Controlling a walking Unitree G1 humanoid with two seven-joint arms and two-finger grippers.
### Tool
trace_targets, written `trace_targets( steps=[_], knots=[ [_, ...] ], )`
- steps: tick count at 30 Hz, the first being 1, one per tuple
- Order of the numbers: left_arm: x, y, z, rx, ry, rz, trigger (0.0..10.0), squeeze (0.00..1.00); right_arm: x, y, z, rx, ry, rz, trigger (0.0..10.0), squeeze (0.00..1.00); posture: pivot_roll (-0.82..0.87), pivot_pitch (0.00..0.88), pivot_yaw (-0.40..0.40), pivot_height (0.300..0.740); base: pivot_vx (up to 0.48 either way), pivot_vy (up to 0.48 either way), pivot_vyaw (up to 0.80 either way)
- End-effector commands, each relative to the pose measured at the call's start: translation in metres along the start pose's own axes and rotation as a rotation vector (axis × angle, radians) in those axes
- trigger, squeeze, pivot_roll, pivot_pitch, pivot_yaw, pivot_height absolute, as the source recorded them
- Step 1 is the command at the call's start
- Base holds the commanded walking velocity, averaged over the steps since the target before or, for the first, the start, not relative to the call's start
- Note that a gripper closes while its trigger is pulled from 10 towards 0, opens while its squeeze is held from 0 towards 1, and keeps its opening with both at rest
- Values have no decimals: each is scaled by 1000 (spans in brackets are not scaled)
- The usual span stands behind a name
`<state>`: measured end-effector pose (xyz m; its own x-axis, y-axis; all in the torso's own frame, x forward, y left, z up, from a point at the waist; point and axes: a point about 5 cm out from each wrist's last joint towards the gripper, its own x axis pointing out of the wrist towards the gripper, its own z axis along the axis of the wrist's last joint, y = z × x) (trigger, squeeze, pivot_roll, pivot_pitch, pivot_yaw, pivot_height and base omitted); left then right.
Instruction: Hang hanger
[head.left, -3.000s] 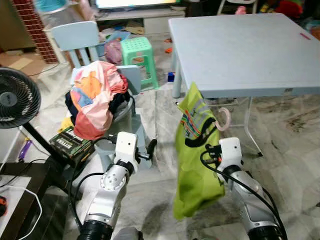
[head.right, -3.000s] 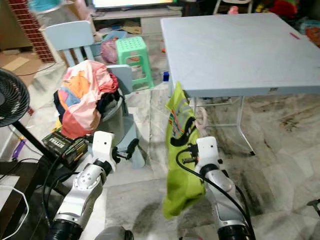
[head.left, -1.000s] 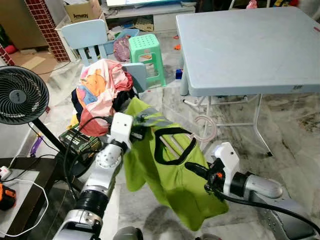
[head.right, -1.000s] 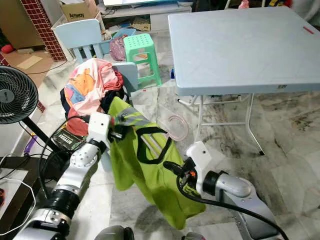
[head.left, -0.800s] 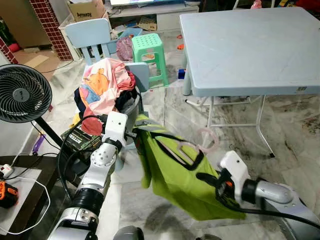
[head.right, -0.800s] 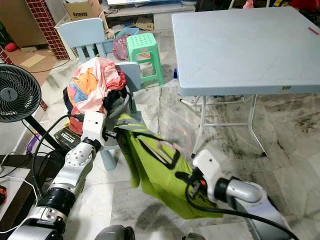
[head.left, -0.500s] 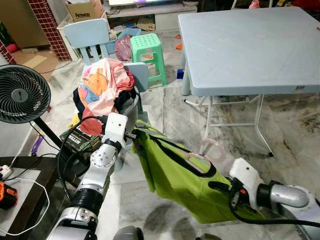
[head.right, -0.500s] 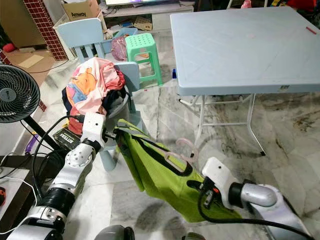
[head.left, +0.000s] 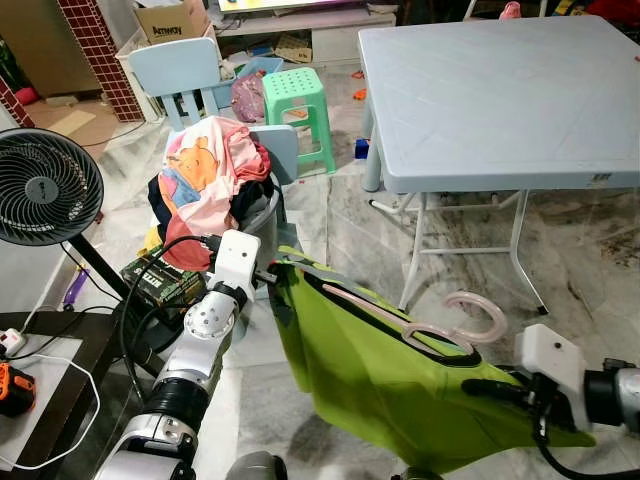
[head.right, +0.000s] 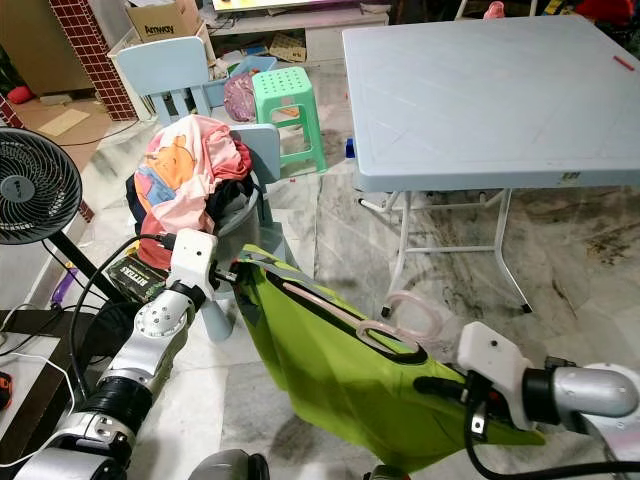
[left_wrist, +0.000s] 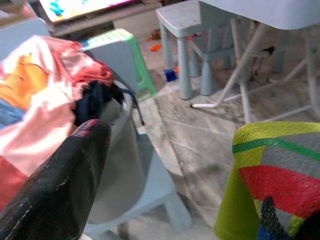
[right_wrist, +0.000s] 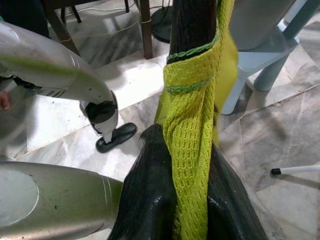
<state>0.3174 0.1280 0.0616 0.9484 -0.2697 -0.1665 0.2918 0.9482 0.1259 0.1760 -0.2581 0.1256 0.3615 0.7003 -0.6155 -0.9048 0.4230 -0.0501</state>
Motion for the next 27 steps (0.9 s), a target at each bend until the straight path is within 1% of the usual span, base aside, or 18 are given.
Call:
trace_targets(
  steps=[1,2,6,9,12,13,14,16,18,20,21,22,23,24,25,26,27],
  knots=[
    [-3,30,-3,-43,41,117,10000,0,-16,-7,8,14,-15,10,10000,0,-105,0,65,740,0,0,0],
    [-4,25,-7,-51,58,91,10000,0,-19,-12,18,19,-75,-6,10000,0,-105,0,65,740,0,0,0],
    [-4,14,-11,-48,77,32,10000,0,-25,-21,36,3,-164,-43,10000,0,-105,0,65,740,0,0,0],
    [-4,13,-11,-45,81,22,10000,0,-28,-24,40,-7,-185,-53,10000,0,-101,0,63,740,0,0,0],
    [-5,9,-15,-68,99,-22,10000,0,-25,-29,46,-12,-221,-88,10000,0,-101,0,62,740,0,0,0],
    [-6,5,-14,-93,90,-59,10000,0,-19,-24,44,-11,-203,-55,10000,0,-101,0,62,740,0,0,0],
    [-6,5,-14,-93,90,-59,10000,0,-19,-24,44,-11,-203,-55,10000,0,-101,0,62,740,0,0,0],
    [-6,3,-13,-105,88,-61,10000,0,-9,-18,34,-11,-159,-35,10000,0,-98,0,61,740,0,0,0],
    [-6,-1,-13,-119,94,-87,10000,0,-1,-20,37,9,-209,-67,10000,0,-98,0,61,740,0,0,0],
    [-7,-9,-14,-124,97,-134,10000,0,9,-25,46,23,-283,-115,10000,0,-98,0,61,740,0,0,0],
    [-7,-13,-14,-126,92,-157,10000,0,13,-27,49,22,-308,-136,10000,0,-97,0,60,740,0,0,0],
    [-8,-17,-13,-137,86,-186,10000,0,17,-29,52,-1,-321,-159,10000,0,-97,0,60,740,0,0,0],
    [-9,-21,-13,-133,87,-210,10000,663,21,-33,53,-17,-325,-201,10000,0,-98,0,61,740,0,0,0],
    [-9,-21,-13,-133,87,-210,10000,663,21,-33,53,-17,-325,-201,10000,0,-98,0,61,740,0,0,0],
    [-11,-28,-13,-88,83,-267,10000,1000,30,-40,52,-35,-322,-269,10000,0,-93,0,59,740,0,0,0],
    [-14,-33,-13,-32,72,-325,10000,1000,35,-42,53,-55,-317,-291,10000,0,-93,0,59,740,0,0,0],
    [-15,-36,-12,-3,64,-352,10000,1000,36,-43,52,-70,-307,-293,10000,0,-93,0,58,740,0,0,0]
  ],
)
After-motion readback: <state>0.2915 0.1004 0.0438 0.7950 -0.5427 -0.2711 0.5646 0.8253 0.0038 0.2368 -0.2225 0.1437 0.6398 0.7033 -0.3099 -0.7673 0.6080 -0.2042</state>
